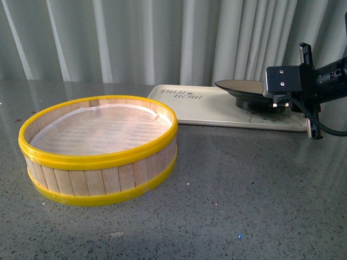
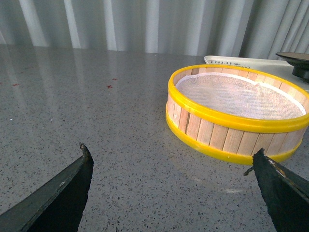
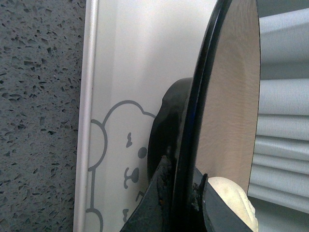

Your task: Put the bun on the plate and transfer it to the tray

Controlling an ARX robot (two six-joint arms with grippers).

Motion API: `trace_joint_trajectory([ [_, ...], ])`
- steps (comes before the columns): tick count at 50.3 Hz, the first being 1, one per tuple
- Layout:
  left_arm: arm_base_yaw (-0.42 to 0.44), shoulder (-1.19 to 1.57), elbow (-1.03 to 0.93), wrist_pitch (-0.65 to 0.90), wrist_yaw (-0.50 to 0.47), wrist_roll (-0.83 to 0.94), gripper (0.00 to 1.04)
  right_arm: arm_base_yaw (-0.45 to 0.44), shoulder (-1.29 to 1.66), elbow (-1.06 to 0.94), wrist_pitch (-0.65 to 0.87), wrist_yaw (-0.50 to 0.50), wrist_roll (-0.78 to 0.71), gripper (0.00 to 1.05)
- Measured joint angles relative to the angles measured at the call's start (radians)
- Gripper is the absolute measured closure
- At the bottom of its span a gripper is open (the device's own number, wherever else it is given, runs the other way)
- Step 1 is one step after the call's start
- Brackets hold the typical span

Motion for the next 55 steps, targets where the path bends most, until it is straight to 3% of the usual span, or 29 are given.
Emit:
trace_joint_trajectory([
  [34, 0.000, 0.000, 0.000, 0.000, 0.000, 0.000, 0.07, 0.027, 0.019, -0.045, 0.108, 0.023, 0.092, 1.02],
  [46, 0.000, 0.000, 0.000, 0.000, 0.000, 0.000, 0.07, 0.037, 0.018, -0.055, 0.130, 0.025, 0.122, 0.67],
  [55, 0.000, 0.000, 0.000, 0.000, 0.000, 0.000, 0.07, 0.062, -0.032, -0.113, 0.203, 0.052, 0.293, 0.37],
])
